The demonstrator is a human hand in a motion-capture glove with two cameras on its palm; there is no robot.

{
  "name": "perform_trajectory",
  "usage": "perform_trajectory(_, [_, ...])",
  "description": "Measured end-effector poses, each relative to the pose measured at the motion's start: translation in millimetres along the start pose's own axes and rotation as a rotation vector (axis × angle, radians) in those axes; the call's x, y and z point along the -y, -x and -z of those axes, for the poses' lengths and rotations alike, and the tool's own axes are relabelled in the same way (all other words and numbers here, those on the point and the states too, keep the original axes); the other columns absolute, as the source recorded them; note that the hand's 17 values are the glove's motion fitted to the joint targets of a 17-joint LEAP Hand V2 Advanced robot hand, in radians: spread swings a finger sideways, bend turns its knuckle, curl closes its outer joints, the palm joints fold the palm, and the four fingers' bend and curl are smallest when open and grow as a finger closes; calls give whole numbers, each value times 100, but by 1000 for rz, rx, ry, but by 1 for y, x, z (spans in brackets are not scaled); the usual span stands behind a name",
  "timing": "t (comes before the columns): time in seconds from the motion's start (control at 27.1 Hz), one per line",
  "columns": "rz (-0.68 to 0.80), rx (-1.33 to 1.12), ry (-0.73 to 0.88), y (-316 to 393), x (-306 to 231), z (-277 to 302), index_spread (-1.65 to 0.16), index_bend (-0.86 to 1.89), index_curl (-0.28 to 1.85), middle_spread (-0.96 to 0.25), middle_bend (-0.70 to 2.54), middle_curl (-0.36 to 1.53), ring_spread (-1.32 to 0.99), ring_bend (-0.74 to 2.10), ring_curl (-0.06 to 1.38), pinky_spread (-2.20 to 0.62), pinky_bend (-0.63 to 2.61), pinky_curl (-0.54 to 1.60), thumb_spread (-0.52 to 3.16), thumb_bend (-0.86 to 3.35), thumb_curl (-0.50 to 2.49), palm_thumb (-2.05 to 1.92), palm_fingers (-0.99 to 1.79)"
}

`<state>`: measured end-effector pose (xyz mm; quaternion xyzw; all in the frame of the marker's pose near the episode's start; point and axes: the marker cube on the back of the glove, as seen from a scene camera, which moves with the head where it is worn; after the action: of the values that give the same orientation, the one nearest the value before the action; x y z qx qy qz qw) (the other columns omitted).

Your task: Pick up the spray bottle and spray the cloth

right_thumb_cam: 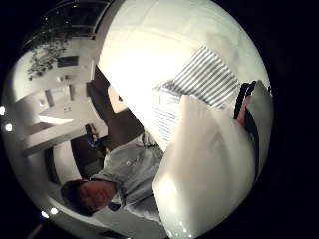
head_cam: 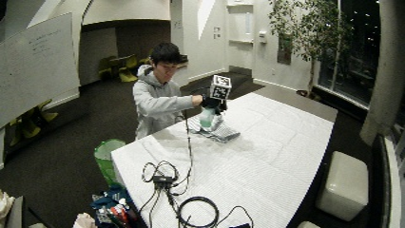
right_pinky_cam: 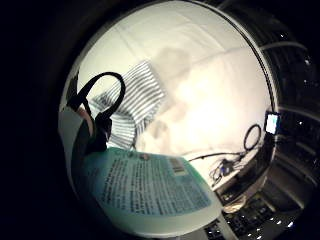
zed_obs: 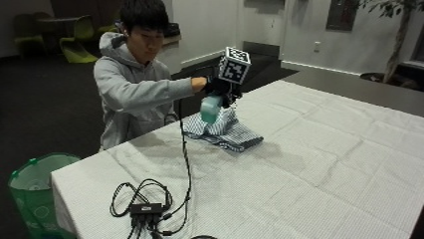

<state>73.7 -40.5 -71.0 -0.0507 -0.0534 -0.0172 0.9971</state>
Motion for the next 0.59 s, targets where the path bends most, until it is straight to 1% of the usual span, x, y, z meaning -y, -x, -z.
perform_trajectory(0.15, [-5,-109,84,24,-2,-25,-20,57,52,-6,70,51,-17,59,44,-29,36,39,18,-3,64,94,140])
perform_trajectory(0.26, [-20,-145,108,30,2,-45,-20,57,53,-6,70,51,-17,59,45,-29,36,39,16,-3,65,94,139])
perform_trajectory(0.44, [-47,-151,103,27,2,-64,-20,57,54,-6,71,51,-18,59,45,-28,35,39,15,-3,66,94,139])
perform_trajectory(0.59, [-72,-142,67,32,-8,-52,-20,57,54,-6,71,52,-18,59,45,-28,34,40,14,-3,67,94,138])
